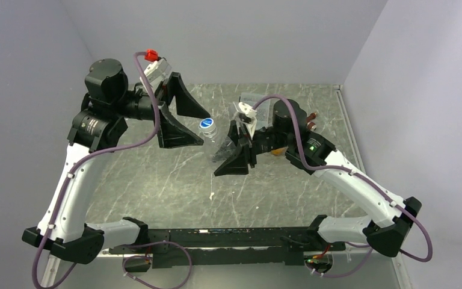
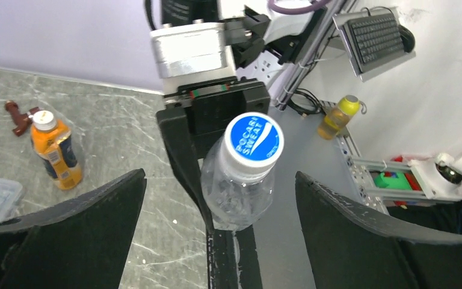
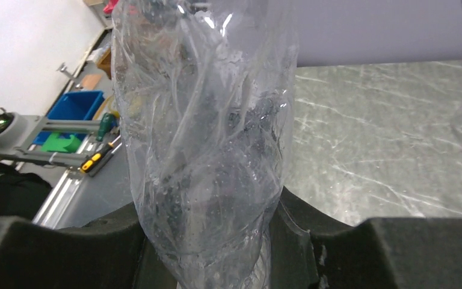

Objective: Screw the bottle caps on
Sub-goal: Screw the bottle cap onto the plastic bottle.

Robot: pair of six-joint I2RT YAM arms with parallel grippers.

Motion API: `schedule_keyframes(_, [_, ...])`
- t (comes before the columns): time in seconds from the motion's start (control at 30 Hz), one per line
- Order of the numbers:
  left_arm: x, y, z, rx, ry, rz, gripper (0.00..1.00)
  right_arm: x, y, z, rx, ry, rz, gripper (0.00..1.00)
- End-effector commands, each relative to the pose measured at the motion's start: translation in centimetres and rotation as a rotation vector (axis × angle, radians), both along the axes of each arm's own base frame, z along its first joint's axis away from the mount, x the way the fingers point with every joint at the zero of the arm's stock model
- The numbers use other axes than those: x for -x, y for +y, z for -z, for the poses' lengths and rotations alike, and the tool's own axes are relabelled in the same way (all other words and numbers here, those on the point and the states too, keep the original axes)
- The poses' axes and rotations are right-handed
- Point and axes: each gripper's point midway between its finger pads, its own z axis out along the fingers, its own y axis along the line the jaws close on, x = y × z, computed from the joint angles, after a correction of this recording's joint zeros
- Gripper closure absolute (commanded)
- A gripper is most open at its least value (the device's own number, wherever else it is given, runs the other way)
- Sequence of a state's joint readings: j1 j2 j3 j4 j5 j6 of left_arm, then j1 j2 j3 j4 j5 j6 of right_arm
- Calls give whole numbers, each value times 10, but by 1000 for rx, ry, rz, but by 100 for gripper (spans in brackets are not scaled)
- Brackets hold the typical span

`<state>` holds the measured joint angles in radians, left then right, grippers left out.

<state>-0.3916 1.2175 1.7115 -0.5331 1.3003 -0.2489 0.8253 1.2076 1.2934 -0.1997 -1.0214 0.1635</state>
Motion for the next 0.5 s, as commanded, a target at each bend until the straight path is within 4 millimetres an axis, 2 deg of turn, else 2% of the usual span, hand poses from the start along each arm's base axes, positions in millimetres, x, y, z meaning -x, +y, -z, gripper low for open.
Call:
schedule_keyframes(0.0, [-7, 8, -22, 29, -65, -77, 1, -6, -5, -31, -92, -136, 70, 82])
schedule_keyframes(0.13, [-26, 13, -28, 45, -70, -193, 0, -27, -6, -32, -92, -155, 214, 81])
schedule_keyframes(0.3, [-62, 22, -34, 108, -93, -447, 1, -81, -14, -37, -105, -157, 553, 80])
schedule_keyframes(0.47, [-99, 43, -44, 181, -119, -720, 1, -114, -18, -39, -124, -148, 756, 80])
